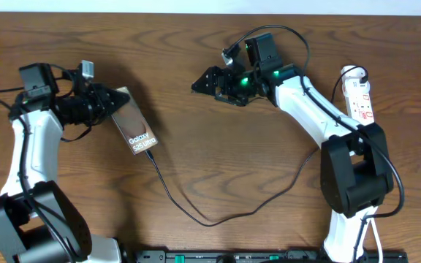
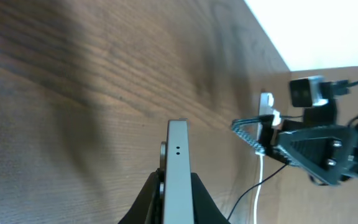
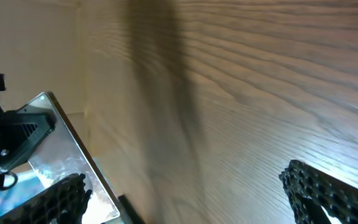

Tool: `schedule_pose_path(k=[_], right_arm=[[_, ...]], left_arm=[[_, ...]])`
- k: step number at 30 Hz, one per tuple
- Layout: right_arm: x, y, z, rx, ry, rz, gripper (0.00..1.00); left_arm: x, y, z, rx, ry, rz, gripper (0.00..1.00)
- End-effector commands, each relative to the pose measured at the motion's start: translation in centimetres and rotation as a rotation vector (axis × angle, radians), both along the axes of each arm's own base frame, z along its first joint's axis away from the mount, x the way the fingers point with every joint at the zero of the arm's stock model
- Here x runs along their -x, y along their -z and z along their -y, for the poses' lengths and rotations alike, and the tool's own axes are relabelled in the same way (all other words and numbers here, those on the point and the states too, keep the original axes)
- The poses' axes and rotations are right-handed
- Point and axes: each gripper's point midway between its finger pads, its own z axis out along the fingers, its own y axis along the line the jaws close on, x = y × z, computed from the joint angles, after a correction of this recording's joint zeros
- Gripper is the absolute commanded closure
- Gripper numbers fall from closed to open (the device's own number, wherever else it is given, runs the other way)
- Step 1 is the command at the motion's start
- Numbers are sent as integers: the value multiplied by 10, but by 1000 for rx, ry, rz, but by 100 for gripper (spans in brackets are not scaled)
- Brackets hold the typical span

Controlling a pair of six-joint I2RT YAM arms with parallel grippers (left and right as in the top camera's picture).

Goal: Plug charger to phone and switch on socket
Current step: 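Lower the phone with the left gripper toward the table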

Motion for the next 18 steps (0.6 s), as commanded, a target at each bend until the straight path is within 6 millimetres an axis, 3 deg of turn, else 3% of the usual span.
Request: schedule_pose_path(k=[1,5,9,18], right_arm=[[-6,-14,14,37,49,30,1],[-4,-14,24,59,70,7,1],[-2,0,37,152,106,-16,1],[0,3,40,169,108,-24,2]], left_arm=[[-2,11,16,15,51,-25,92],[-3,37,26,-11,74,-92,92],[-1,61,36,-19,102,-158,93],[4,80,37,-89,103,-218,93]])
